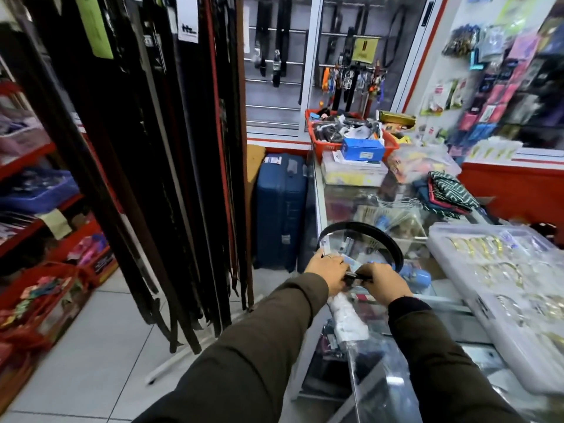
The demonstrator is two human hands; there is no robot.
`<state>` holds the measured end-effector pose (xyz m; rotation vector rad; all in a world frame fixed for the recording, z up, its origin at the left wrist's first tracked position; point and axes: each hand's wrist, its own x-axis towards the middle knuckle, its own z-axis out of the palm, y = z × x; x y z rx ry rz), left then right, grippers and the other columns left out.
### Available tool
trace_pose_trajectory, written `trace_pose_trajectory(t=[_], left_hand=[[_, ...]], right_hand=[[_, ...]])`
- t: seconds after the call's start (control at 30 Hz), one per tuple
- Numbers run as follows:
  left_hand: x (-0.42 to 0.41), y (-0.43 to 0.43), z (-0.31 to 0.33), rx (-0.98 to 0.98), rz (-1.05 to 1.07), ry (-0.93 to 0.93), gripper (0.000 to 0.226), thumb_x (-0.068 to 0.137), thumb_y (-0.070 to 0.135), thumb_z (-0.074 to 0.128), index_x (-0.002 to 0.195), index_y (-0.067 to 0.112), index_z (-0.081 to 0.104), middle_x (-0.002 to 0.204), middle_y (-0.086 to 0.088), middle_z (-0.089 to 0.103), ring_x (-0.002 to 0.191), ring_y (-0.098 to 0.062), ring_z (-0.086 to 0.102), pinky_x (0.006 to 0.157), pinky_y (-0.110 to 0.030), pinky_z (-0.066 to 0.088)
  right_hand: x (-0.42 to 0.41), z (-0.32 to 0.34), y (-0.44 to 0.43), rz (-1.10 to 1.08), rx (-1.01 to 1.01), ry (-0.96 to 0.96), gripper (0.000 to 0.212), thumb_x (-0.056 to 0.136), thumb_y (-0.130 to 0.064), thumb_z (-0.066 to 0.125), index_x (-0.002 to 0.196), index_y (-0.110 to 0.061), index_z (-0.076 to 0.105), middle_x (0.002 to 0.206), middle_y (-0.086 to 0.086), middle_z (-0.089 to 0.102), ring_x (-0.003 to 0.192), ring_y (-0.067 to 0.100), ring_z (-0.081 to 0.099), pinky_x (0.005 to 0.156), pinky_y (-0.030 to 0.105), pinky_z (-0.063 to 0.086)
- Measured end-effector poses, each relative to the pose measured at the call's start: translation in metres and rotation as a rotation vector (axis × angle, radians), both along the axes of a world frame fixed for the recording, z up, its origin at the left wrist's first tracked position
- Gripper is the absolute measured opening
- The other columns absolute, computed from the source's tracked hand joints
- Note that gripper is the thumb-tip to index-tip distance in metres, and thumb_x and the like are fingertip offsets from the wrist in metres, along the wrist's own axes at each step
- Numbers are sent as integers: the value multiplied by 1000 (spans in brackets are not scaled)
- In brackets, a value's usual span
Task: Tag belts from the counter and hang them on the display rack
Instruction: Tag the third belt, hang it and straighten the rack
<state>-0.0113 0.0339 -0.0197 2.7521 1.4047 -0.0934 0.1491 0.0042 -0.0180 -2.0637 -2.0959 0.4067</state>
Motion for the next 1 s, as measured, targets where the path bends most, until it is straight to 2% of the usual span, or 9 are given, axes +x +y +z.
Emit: trace_pose_trajectory(t=[0.17, 0.27, 0.37, 0.47, 0.57, 0.67, 0.77, 0.87, 1.0], left_hand=[[-38, -8, -6, 223, 54, -114, 44, 93, 34, 56, 134, 16, 57, 136, -9, 55, 136, -33, 44, 126, -54, 5], [-67, -16, -7, 288, 250, -364, 61, 91, 43, 60, 146, 23, 44, 153, -7, 40, 149, -34, 27, 126, -54, 2], [-91, -23, -1, 198, 463, -797, 89, 88, 41, 68, 158, 24, 17, 160, -9, 25, 148, -31, 26, 124, -48, 20], [-102, -29, 13, -96, 607, -1459, 95, 87, 23, 76, 157, 23, 12, 147, -7, 41, 118, -26, 58, 99, -35, 53], [-109, -32, 32, -285, 691, -1787, 40, 91, 23, 73, 126, 23, 55, 108, -8, 67, 97, -28, 68, 64, -26, 60], [-117, -32, 51, -308, 681, -1893, 29, 91, 22, 72, 118, 11, 69, 91, -5, 71, 81, -15, 68, 58, -20, 58], [-128, -34, 68, -252, 630, -1874, 33, 90, 19, 74, 121, 10, 69, 95, -1, 72, 79, -7, 66, 60, -19, 58], [-142, -35, 77, -108, 566, -1816, 24, 88, 21, 76, 111, 24, 71, 100, 6, 74, 89, -8, 70, 65, -21, 58], [-155, -35, 96, 94, 489, -1765, 30, 88, 24, 76, 117, 28, 73, 102, 6, 76, 99, -8, 70, 87, -19, 56]], right_hand=[[-28, 11, -5, 26, 62, 19, 27, 87, -10, 62, 107, -21, 76, 104, 9, 77, 102, 31, 69, 82, 38, 54], [-46, 24, 0, 75, 69, 77, 22, 87, -16, 65, 105, -20, 76, 97, 11, 76, 96, 31, 70, 78, 37, 52], [-67, 40, 5, 145, 125, 171, 14, 87, -25, 69, 96, -16, 77, 78, 8, 71, 83, 27, 69, 70, 37, 49], [-93, 59, 8, 172, 195, 327, 15, 86, -11, 70, 99, -11, 77, 80, -2, 68, 85, 13, 65, 68, 23, 44], [-116, 77, 9, 159, 188, 555, 32, 83, 4, 70, 114, -3, 72, 104, 6, 74, 93, 4, 66, 71, -2, 46], [-135, 94, 4, 171, 214, 694, 38, 84, 7, 68, 121, 1, 66, 106, 6, 69, 75, -21, 62, 71, -4, 44], [-149, 101, 2, 179, 226, 789, 43, 87, 1, 68, 129, -2, 60, 109, 0, 64, 99, 1, 62, 85, 11, 47], [-161, 106, -1, 231, 260, 834, 34, 89, -6, 68, 122, -10, 67, 111, -2, 71, 109, 13, 67, 100, 30, 50], [-179, 124, 2, 255, 283, 927, 22, 90, -14, 69, 103, -31, 73, 105, 3, 75, 101, 20, 72, 90, 40, 59]])
